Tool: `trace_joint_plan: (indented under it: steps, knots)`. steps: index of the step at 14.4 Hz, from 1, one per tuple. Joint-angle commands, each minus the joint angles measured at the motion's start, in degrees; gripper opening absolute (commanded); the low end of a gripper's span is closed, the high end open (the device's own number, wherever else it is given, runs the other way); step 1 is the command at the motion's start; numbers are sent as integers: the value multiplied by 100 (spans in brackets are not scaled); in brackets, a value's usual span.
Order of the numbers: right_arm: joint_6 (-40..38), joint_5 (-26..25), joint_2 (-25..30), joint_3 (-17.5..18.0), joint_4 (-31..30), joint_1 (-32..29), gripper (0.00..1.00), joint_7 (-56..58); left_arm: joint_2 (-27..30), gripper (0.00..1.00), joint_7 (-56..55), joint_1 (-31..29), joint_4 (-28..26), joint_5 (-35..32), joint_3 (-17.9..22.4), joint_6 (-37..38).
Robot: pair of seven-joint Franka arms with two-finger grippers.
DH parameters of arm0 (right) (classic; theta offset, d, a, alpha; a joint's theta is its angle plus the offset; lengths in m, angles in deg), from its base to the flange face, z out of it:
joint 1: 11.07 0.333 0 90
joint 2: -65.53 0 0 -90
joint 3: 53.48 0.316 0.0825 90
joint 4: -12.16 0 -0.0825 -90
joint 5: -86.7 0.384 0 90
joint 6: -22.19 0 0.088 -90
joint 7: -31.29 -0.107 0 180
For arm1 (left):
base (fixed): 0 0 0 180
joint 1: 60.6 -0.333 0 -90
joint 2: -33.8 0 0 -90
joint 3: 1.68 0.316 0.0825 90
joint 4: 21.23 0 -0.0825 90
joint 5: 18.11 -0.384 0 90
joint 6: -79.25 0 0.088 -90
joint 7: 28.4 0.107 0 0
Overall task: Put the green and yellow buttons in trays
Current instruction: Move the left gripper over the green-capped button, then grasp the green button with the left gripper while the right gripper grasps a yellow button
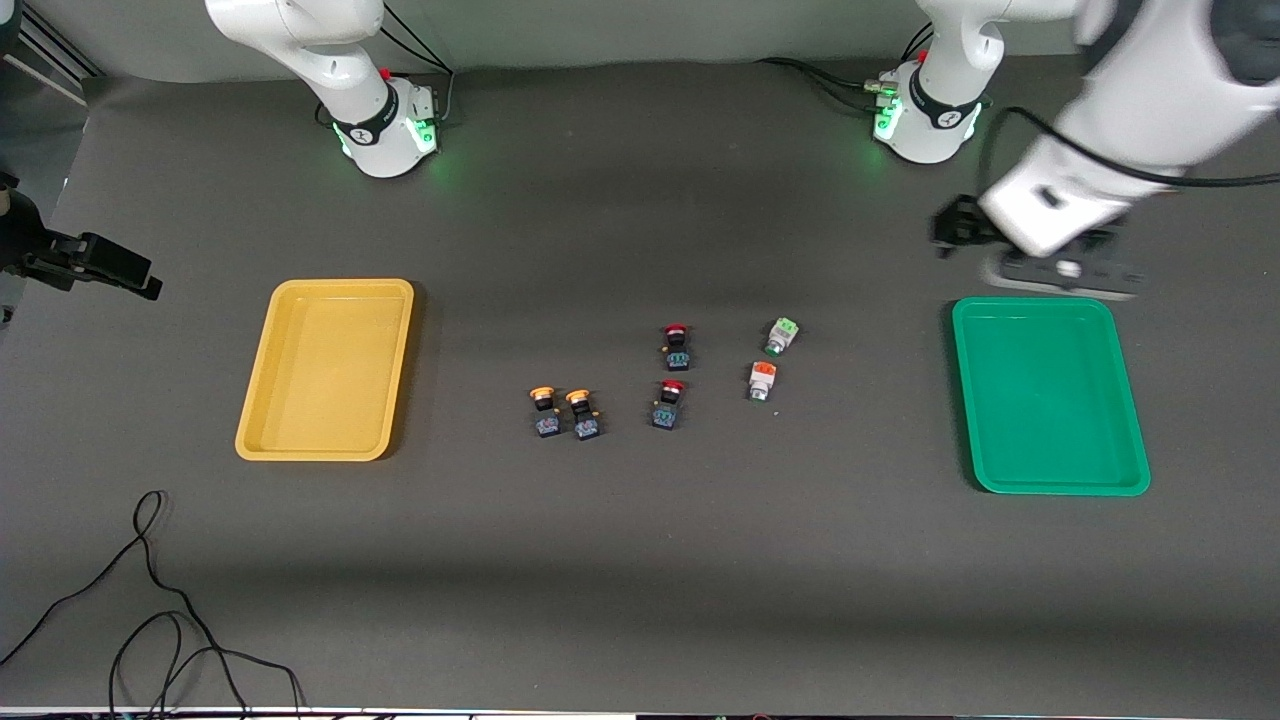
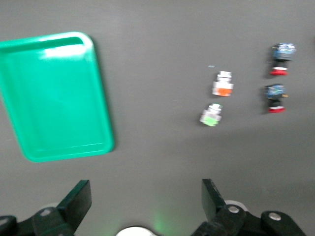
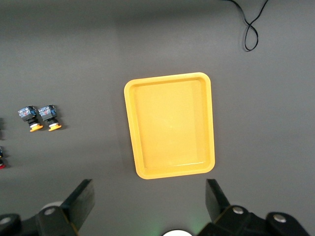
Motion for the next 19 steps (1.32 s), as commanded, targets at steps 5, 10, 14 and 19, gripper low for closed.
trace_joint_plan:
  steps: [5, 10, 14, 19]
  knots:
    - [118, 1, 4, 258, -308, 27, 100, 36, 336, 100, -568, 81, -980, 280, -859, -1031]
    - [1239, 1, -39, 1049, -1088, 54, 100, -973, 83, 100, -550, 529, -2395, 192, -868, -2885]
    - [3058, -7, -241, 1568, -2187, 89, 100, -1833, -1014, 100, -559, 618, -2565, -282, -868, -3853]
    - [4185, -103, -1303, 1771, -2409, 580, 100, -2520, -2026, 100, -620, 627, -2565, -686, -859, -4619]
